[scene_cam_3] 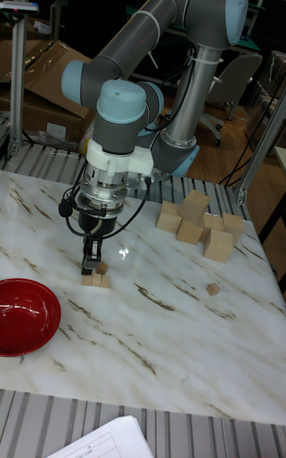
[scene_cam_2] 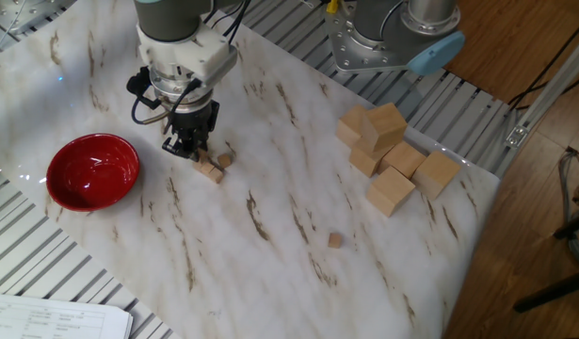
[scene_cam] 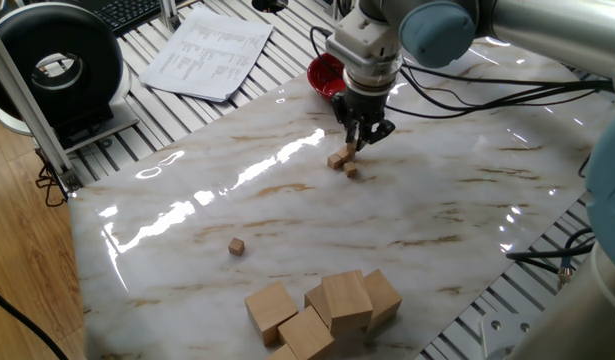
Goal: Stack the blocks into a pyramid shape
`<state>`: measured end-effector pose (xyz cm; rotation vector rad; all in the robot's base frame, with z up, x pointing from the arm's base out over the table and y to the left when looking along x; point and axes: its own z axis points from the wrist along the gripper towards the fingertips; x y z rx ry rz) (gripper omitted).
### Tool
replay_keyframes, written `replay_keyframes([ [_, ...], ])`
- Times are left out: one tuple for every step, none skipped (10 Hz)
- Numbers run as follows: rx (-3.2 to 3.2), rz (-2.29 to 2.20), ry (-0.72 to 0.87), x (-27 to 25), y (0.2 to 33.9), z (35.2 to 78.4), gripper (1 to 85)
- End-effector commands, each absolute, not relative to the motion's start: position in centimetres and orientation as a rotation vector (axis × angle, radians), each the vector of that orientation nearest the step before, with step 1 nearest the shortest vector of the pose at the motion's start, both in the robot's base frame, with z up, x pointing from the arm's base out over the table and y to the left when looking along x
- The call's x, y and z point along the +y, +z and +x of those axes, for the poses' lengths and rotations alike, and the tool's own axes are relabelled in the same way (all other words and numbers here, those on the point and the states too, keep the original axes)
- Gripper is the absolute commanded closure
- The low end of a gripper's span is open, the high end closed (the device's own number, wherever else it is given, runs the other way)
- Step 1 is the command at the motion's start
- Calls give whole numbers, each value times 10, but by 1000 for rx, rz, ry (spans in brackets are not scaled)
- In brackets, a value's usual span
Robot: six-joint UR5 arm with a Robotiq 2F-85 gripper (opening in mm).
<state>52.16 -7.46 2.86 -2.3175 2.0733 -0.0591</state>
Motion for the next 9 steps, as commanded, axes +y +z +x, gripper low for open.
replay_keyframes([
  [2094,-2291,-45,-70,31,522,670],
  [2097,-2287,-43,-70,31,522,670],
  [2100,-2287,-46,-70,31,522,670],
  [2111,-2281,-48,-71,31,522,670],
  [2121,-2271,-47,-71,31,522,670],
  [2128,-2268,-44,-70,31,522,670],
  [2136,-2263,-40,-69,32,522,670],
  [2143,-2259,-37,-67,33,522,670],
  [2144,-2260,-38,-66,33,523,670],
])
